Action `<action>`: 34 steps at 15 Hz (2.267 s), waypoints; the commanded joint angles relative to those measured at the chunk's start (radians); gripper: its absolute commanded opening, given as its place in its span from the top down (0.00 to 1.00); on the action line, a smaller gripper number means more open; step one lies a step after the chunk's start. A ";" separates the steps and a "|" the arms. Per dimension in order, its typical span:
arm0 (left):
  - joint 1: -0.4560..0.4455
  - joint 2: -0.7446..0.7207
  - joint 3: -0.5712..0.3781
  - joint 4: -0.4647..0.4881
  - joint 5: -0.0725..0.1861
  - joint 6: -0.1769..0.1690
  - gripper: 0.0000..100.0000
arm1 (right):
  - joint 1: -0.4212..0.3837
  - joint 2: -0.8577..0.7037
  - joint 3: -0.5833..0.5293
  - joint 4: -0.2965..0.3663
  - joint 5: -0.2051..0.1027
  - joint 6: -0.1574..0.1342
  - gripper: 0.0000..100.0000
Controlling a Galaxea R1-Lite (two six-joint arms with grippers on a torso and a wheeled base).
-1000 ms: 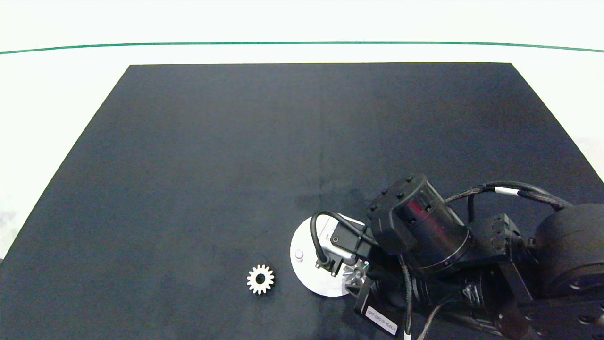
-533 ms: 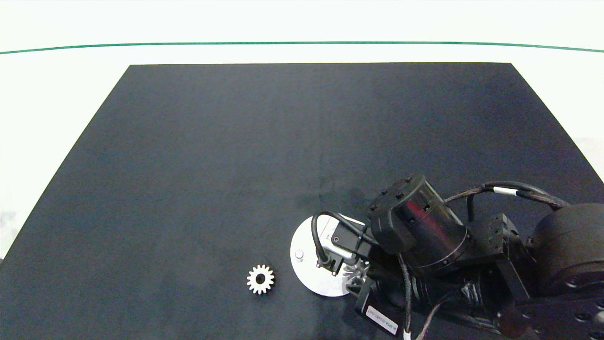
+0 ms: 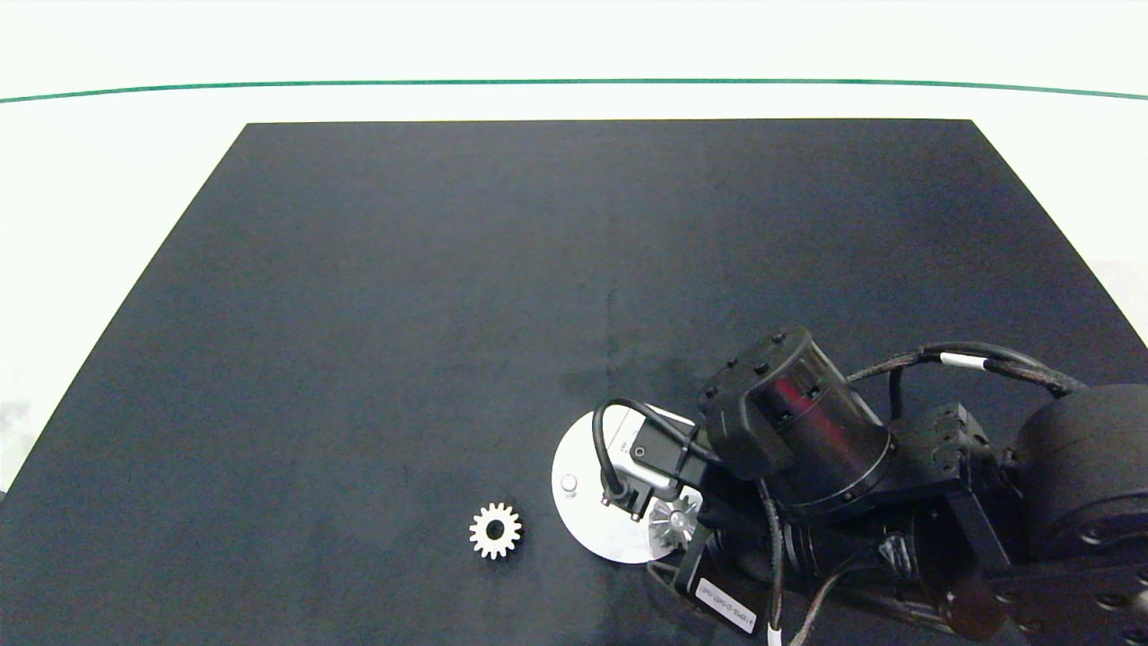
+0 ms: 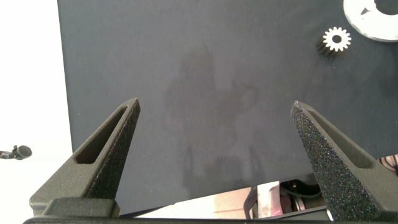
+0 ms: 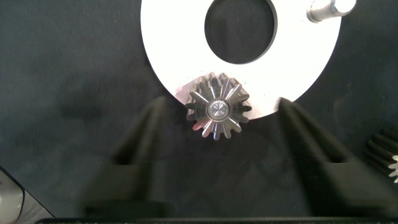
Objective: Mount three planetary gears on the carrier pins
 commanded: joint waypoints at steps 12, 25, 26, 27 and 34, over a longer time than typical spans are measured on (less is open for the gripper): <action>-0.019 -0.006 0.008 0.005 0.002 0.000 0.00 | -0.504 -0.177 -0.004 0.107 0.200 0.001 0.00; -0.022 -0.006 0.000 0.005 0.000 0.000 0.00 | -0.457 -0.022 -0.082 0.036 0.211 0.002 0.00; -0.022 -0.006 -0.001 0.005 0.002 -0.002 0.00 | -0.457 -0.021 -0.082 0.036 0.211 0.002 0.00; -0.022 -0.006 -0.001 0.005 0.002 -0.002 0.00 | -0.457 -0.019 -0.083 0.035 0.211 0.002 0.00; -0.022 -0.003 0.000 0.005 0.002 -0.002 0.00 | -0.458 -0.010 -0.100 0.038 0.214 0.002 0.15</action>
